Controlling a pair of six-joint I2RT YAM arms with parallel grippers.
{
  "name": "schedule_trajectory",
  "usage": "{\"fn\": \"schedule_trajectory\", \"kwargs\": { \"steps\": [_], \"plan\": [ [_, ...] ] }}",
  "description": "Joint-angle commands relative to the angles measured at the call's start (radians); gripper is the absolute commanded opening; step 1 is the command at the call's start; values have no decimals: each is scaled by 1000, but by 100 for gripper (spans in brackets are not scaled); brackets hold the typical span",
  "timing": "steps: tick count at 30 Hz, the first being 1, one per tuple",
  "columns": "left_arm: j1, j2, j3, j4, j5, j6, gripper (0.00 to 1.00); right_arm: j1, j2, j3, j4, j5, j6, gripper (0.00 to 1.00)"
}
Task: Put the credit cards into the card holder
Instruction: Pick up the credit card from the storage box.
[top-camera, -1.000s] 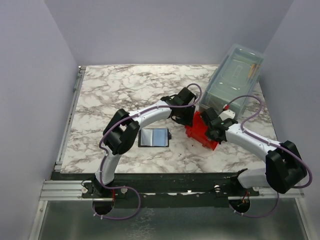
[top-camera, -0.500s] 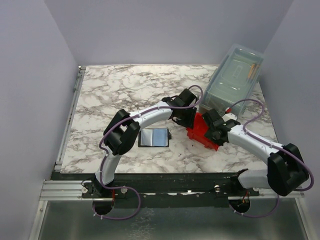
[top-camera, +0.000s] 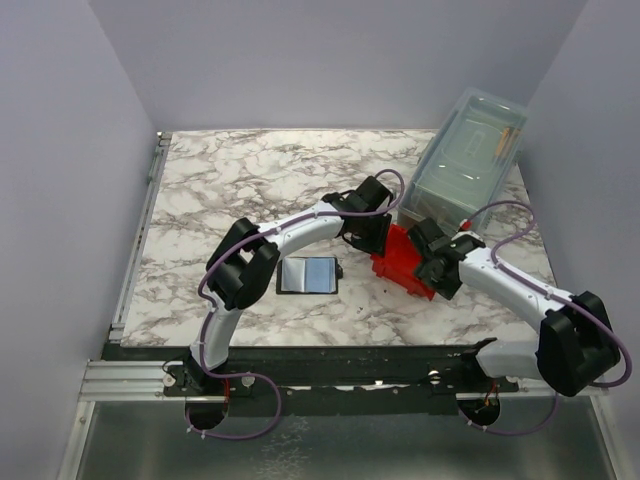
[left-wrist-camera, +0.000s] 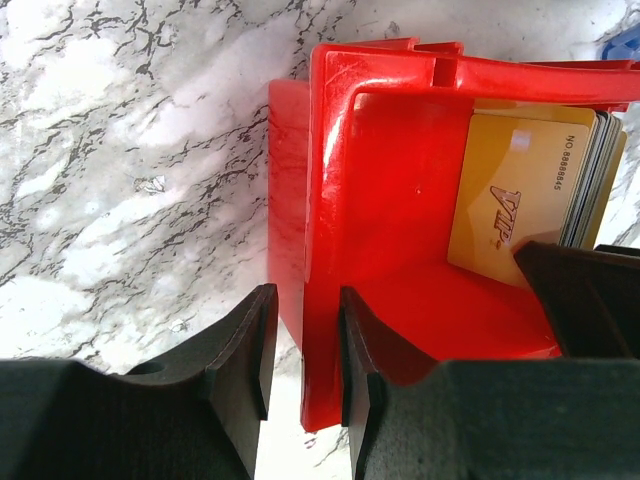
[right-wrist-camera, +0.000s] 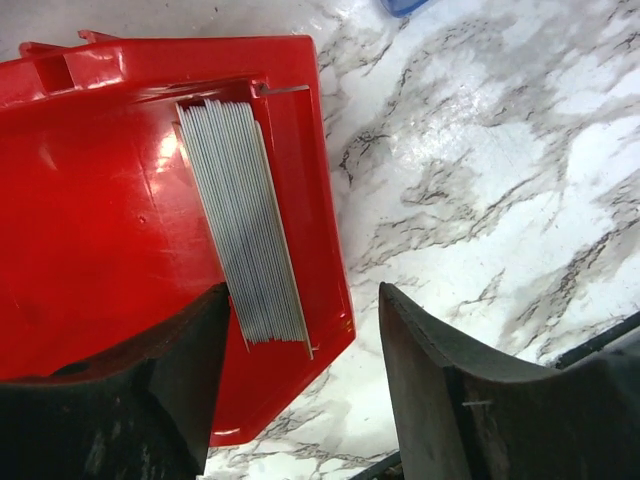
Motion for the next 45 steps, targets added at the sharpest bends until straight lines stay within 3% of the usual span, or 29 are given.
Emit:
{"fn": "schedule_trajectory", "kwargs": {
  "steps": [1, 6, 10, 15, 28, 34, 45],
  "plan": [
    [14, 3, -7, -47, -57, 20, 34, -7, 8, 24, -172, 74, 31, 60],
    [15, 8, -3, -48, -44, 19, 34, -7, -7, 92, -124, 64, -94, 65],
    [14, 5, -1, -47, -31, 16, 34, -10, 68, 138, -134, 78, -116, 79],
    [15, 3, -3, -48, -27, 18, 34, -33, 146, 134, -72, 75, -157, 83],
    [15, 8, 0, -47, -21, 19, 34, -92, 201, 87, -8, 30, -212, 78],
    [14, 6, 1, -48, -25, 20, 34, -93, 126, 77, -33, 19, -199, 58],
    [15, 4, -1, -49, -30, 25, 34, -93, 67, 81, -65, 17, -200, 57]
  ]
}}
